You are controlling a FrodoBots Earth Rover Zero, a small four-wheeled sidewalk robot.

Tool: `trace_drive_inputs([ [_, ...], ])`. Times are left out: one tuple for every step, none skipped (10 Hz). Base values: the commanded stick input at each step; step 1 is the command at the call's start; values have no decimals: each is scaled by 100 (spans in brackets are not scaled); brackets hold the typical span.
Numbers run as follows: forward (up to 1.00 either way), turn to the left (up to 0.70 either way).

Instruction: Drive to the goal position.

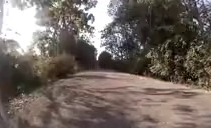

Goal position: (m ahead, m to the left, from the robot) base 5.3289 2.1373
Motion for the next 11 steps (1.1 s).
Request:
trace_drive_inputs([
  [70,0],
  [70,0],
  [70,0],
  [70,0],
  [70,-6],
  [70,-16],
  [70,-20],
  [70,-5],
  [70,0],
  [70,0],
  [70,0],
])
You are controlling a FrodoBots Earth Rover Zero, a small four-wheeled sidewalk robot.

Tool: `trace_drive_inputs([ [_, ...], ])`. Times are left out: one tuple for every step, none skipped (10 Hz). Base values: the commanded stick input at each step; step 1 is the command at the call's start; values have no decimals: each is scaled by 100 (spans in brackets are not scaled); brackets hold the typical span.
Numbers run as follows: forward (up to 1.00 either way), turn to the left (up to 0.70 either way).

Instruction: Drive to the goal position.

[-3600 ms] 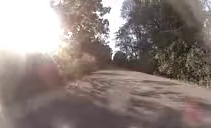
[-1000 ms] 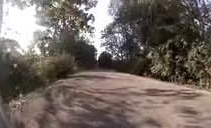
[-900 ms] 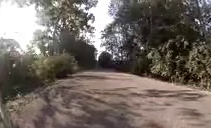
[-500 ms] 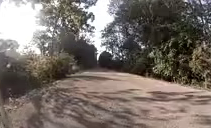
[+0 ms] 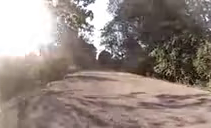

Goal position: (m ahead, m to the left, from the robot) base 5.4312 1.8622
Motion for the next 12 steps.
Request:
trace_drive_inputs([
  [70,0],
  [70,0],
  [70,0],
  [70,0],
  [70,0],
  [70,0],
  [70,0],
  [70,0],
  [70,0],
  [70,0],
  [70,0],
  [70,0],
])
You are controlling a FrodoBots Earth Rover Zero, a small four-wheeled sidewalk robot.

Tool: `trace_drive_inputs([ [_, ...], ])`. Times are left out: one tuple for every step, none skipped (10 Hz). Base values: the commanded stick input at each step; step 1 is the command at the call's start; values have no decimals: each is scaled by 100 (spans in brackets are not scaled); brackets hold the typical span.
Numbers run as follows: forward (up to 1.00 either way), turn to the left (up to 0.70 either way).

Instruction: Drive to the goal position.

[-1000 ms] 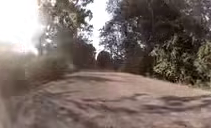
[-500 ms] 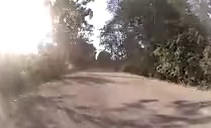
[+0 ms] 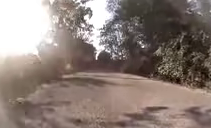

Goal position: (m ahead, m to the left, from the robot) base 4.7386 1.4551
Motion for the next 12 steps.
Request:
trace_drive_inputs([
  [70,0],
  [70,0],
  [70,0],
  [70,0],
  [70,0],
  [70,7],
  [70,22],
  [70,34],
  [70,2],
  [70,0],
  [70,0],
  [70,0],
])
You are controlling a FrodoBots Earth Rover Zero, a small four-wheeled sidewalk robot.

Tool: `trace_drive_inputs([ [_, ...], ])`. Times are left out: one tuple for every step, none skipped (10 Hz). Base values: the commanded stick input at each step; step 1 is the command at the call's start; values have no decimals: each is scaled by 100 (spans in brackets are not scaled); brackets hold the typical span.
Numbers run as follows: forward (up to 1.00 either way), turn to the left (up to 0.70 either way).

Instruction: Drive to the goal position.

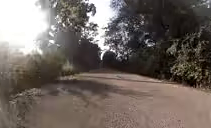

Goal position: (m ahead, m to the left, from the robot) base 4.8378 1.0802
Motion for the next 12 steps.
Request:
trace_drive_inputs([
  [70,0],
  [70,0],
  [70,2],
  [70,7],
  [70,18],
  [70,35],
  [70,35],
  [70,13],
  [70,0],
  [70,0],
  [70,0],
  [70,0],
])
